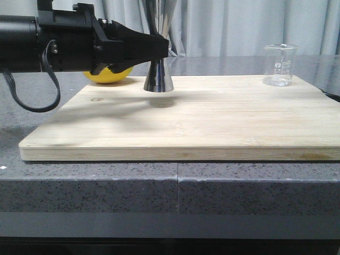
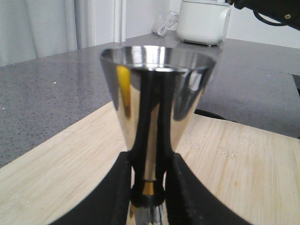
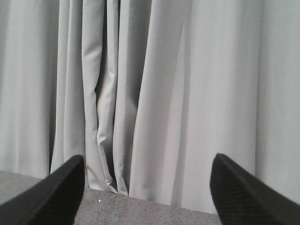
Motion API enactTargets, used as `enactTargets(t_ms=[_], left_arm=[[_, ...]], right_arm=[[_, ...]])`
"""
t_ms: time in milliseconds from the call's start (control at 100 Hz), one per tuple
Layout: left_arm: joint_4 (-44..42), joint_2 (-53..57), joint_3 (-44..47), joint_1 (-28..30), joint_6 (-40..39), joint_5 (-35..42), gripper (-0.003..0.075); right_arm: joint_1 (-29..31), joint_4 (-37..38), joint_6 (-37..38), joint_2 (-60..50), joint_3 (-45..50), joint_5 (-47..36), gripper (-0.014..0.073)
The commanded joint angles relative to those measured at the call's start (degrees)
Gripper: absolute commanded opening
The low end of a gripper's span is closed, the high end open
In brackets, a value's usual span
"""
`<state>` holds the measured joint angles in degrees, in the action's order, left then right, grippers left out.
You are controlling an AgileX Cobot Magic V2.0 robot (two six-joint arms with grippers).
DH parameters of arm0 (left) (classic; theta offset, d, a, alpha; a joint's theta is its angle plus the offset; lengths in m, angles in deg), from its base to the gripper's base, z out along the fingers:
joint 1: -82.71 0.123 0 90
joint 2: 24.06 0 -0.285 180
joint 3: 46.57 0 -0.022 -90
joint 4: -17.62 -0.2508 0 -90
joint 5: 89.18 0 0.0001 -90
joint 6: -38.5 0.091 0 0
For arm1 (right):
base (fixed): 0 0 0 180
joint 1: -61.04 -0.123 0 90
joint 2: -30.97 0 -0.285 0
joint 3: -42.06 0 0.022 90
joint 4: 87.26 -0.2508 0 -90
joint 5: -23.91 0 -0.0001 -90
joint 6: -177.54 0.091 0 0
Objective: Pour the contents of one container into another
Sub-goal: 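Lower the silver jigger onto the board with the left gripper, then open the left gripper and pull it back from the jigger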
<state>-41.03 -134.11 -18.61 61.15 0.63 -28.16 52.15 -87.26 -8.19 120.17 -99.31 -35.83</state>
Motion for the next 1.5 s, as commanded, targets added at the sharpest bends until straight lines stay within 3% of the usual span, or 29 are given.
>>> enactTargets(t_ms=[0,280,770,1490], left_arm=[[3.84,2.65,-1.06,0.09,0.41,4.1,0.0061],[4.89,2.26,-1.06,0.09,0.63,3.58,0.0061],[5.77,-2.1,-1.06,0.09,0.85,9.07,0.0061],[0.71,-2.1,-1.06,-0.01,2.94,9.16,0.0063]], right_arm=[[0.1,0.41,-0.1,-2.02,-1.08,-3.59,0.0506],[0.1,0.41,-0.1,-2.02,-1.08,-3.77,0.0506],[0.1,0.41,-0.1,-2.02,-1.08,-3.93,0.0506],[0.1,0.41,-0.1,-2.02,-1.08,-4.19,0.0506]])
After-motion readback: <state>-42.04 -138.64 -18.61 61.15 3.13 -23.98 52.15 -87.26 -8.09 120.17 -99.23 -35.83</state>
